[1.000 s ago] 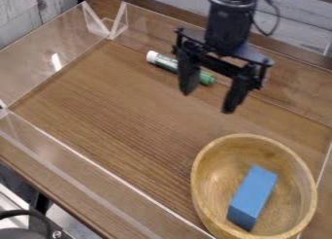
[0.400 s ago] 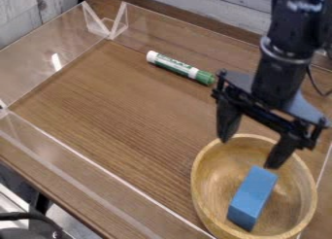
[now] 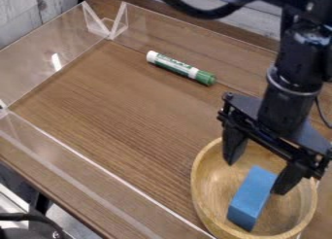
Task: Remove the blue block from inside the brown bowl and put it on the table
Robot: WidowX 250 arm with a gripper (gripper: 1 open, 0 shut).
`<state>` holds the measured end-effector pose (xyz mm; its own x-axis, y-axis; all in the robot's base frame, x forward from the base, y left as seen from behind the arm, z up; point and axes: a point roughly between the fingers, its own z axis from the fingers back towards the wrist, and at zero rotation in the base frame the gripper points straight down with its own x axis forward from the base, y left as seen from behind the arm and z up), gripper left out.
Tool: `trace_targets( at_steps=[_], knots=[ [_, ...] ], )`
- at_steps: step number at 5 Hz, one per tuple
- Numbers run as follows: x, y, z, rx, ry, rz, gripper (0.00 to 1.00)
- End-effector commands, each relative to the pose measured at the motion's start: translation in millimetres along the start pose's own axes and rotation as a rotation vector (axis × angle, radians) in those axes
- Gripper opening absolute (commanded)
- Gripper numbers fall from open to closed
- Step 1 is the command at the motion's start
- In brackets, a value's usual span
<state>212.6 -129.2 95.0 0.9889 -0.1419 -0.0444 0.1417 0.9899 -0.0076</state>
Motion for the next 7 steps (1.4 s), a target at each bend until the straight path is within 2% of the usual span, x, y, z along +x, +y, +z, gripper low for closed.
trace_targets(
  at_steps=[1,4,7],
  knots=[
    [3.6,-1.5,10.1,-0.024,-0.046,-0.008,1.00],
    [5.2,1.7,2.9,-0.030,-0.030,-0.004,1.00],
    [8.1,5.3,-0.2,-0.034,-0.032,-0.005,1.00]
  ],
)
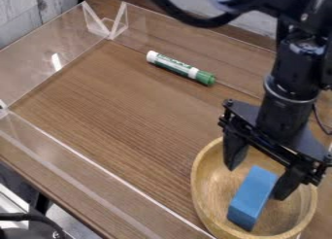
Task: Remove the blue block from inside the brown bowl and put it on the table
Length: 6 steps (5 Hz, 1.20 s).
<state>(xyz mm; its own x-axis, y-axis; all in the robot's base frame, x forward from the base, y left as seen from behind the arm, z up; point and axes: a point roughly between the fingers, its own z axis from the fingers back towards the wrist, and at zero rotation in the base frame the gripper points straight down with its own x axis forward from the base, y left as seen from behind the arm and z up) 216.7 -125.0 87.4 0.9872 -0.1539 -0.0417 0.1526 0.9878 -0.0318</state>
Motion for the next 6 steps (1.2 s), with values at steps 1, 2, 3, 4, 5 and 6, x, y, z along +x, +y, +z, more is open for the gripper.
trace_targets(
  at_steps=[1,2,3,4,5,6],
  knots=[
    [4.8,1.1,7.1,-0.011,-0.030,0.007,1.00],
    [5.2,1.5,6.6,-0.013,-0.030,0.008,1.00],
    [5.2,1.5,6.2,-0.014,-0.030,0.008,1.00],
    [5.1,1.4,5.8,-0.015,-0.029,0.009,1.00],
    [5.0,1.4,5.6,-0.015,-0.028,0.009,1.00],
    [6.0,2.0,-0.9,-0.018,-0.030,0.011,1.00]
  ],
)
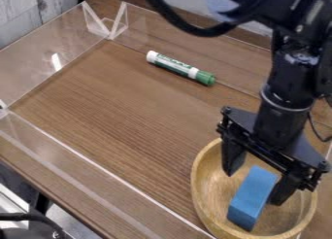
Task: Remove the blue block from inside the brown bowl and put it on the table
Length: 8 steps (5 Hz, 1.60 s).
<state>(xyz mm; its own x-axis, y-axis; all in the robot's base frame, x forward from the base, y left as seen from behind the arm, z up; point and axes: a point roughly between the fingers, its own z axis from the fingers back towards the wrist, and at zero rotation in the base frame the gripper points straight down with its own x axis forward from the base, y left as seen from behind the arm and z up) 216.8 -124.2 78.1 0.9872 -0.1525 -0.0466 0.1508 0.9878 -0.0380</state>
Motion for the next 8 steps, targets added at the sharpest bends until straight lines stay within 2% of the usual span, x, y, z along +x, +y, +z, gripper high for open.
trace_targets(
  at_steps=[1,5,6,8],
  knots=[
    [6.4,1.6,1.9,-0.016,-0.039,0.010,1.00],
    [9.2,3.7,-25.2,-0.034,-0.056,0.009,1.00],
    [9.7,4.6,-30.1,-0.039,-0.061,0.004,0.00],
    [7.7,7.6,-19.7,-0.031,-0.047,0.000,0.00]
  ],
)
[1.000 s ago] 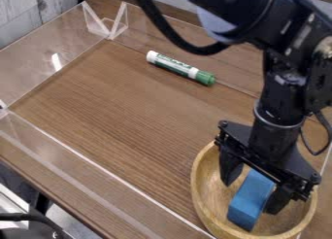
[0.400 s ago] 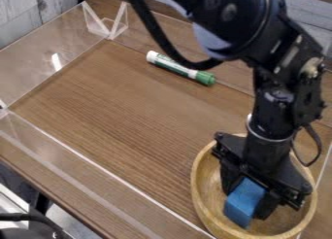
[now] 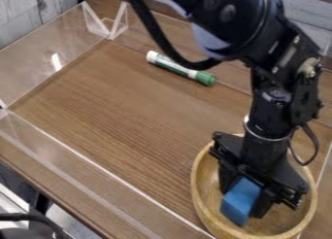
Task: Remove the blue block from inside the brown bowl and put it on the table
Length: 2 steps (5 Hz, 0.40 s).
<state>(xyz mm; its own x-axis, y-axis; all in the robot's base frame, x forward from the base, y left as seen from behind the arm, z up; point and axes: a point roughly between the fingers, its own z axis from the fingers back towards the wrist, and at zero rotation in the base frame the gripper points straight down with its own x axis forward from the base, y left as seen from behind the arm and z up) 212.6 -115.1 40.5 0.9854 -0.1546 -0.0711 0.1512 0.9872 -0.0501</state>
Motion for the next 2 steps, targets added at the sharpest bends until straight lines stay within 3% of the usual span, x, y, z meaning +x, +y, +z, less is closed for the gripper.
trace_targets(
  at_steps=[1,2],
  knots=[
    [9.8,-0.9,23.7,-0.014,-0.065,0.000,0.00],
    [8.6,1.0,30.3,-0.011,-0.061,0.000,0.00]
  ],
)
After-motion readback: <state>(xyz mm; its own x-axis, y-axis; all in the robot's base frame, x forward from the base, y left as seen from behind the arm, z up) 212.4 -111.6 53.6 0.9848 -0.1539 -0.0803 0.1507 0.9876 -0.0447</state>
